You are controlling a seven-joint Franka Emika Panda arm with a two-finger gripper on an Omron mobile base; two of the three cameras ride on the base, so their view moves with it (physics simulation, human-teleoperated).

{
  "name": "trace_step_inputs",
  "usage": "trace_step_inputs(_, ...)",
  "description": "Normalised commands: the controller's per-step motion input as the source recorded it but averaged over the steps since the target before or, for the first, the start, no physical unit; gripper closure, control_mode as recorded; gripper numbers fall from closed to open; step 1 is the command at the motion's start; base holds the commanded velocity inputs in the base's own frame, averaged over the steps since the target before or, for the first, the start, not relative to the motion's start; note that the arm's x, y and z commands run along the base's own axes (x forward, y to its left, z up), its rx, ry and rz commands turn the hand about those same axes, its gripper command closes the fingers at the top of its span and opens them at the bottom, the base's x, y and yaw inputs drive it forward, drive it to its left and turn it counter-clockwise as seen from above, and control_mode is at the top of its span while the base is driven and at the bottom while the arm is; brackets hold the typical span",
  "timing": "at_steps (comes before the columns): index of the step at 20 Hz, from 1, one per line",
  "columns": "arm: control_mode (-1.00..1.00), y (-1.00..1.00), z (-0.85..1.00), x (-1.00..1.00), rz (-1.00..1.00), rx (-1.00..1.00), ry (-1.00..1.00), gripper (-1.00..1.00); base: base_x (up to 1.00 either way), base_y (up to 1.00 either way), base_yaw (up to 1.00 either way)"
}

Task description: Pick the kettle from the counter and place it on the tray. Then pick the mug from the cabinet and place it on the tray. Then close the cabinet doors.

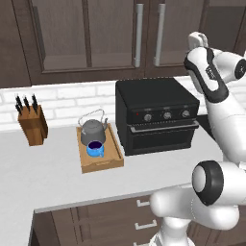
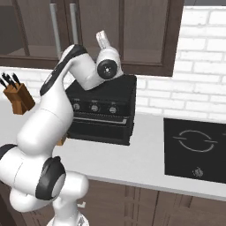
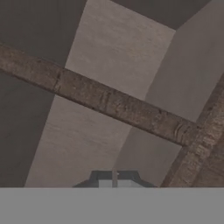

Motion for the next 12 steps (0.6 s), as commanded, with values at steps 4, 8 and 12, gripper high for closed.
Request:
trace_step_inputs(4, -1.0, 0.4, -0.05, 0.46, -0.17, 0.0, 0.18, 1.0, 0.0, 0.0, 0.0)
trace_step_inputs(8, -1.0, 0.4, -0.08, 0.58, -0.16, 0.0, 0.15, 1.0, 0.0, 0.0, 0.0)
trace_step_inputs(12, -1.0, 0.37, -0.09, 0.63, -0.14, 0.0, 0.11, 1.0, 0.0, 0.0, 0.0)
